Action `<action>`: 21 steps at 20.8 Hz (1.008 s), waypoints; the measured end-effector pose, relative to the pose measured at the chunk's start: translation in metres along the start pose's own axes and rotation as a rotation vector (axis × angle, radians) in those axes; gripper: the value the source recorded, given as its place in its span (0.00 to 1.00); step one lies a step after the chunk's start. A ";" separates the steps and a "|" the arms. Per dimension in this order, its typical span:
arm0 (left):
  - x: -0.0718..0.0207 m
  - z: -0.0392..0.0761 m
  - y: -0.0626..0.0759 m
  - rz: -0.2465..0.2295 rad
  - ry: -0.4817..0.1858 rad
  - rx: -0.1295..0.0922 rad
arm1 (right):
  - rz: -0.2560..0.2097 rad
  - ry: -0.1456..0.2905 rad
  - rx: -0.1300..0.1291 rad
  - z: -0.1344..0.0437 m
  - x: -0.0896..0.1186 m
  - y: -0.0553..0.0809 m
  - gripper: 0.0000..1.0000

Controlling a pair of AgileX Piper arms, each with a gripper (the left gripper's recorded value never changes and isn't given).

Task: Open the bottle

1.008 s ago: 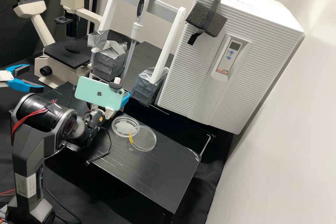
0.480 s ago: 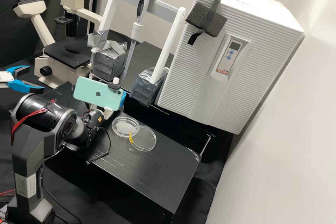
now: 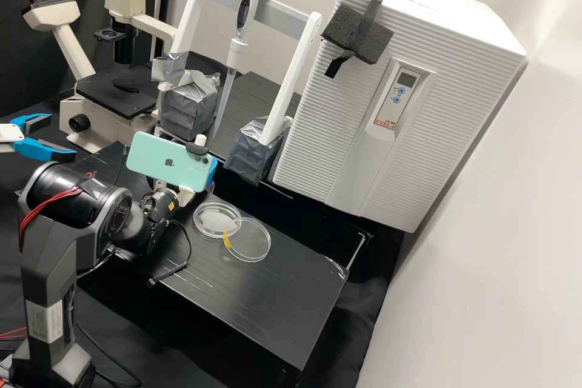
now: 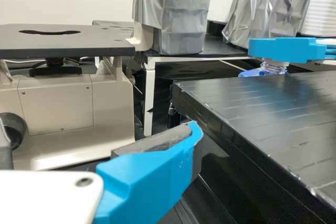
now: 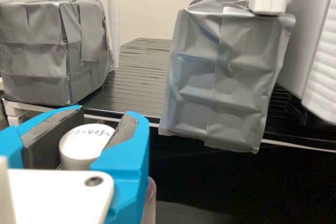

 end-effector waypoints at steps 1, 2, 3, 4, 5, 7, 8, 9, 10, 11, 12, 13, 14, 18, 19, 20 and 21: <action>0.0000 0.000 0.000 0.000 0.001 0.000 | 0.002 -0.002 0.004 0.000 0.000 0.000 0.00; 0.0000 0.000 0.000 0.000 0.001 0.000 | 0.001 -0.001 0.007 -0.001 0.000 -0.001 0.00; -0.0001 -0.001 0.000 0.001 0.002 0.000 | 0.000 -0.003 0.007 -0.001 0.000 -0.001 0.00; -0.0001 -0.001 0.000 0.001 0.002 0.000 | -0.003 -0.005 0.007 -0.001 0.000 -0.001 0.00; -0.0002 -0.001 0.000 0.001 0.003 0.000 | -0.005 -0.007 0.007 -0.001 -0.001 -0.001 0.00; -0.0003 -0.001 0.000 0.002 0.005 0.000 | -0.003 -0.006 0.007 -0.002 -0.001 0.000 0.00; -0.0006 -0.002 0.001 0.003 0.009 -0.001 | -0.003 -0.006 0.007 -0.002 -0.001 0.000 0.00; -0.0006 -0.002 0.001 0.003 0.009 -0.001 | -0.002 -0.005 0.007 -0.002 -0.001 0.000 0.00; -0.0008 -0.003 0.001 0.004 0.012 -0.001 | -0.002 -0.005 0.007 -0.003 -0.002 0.001 0.00; -0.0008 -0.003 0.001 0.004 0.012 -0.001 | -0.007 -0.010 0.007 -0.004 -0.002 0.002 0.00; -0.0008 -0.003 0.001 0.004 0.012 -0.001 | -0.004 -0.007 0.007 -0.005 -0.003 0.003 0.00; -0.0008 -0.003 0.001 0.004 0.012 -0.001 | -0.001 -0.003 0.007 -0.006 -0.004 0.004 0.00; -0.0008 -0.003 0.001 0.004 0.012 -0.001 | 0.006 0.004 0.007 -0.008 -0.005 0.006 0.00; -0.0008 -0.003 0.001 0.004 0.012 -0.001 | 0.026 0.024 0.007 -0.014 -0.008 0.012 0.00; -0.0008 -0.003 0.001 0.004 0.012 -0.001 | 0.029 0.027 0.007 -0.015 -0.008 0.013 0.00; -0.0008 -0.003 0.001 0.004 0.012 -0.001 | 0.031 0.029 0.007 -0.015 -0.008 0.013 0.00; -0.0008 -0.003 0.001 0.004 0.012 -0.001 | 0.032 0.030 0.007 -0.016 -0.009 0.014 0.00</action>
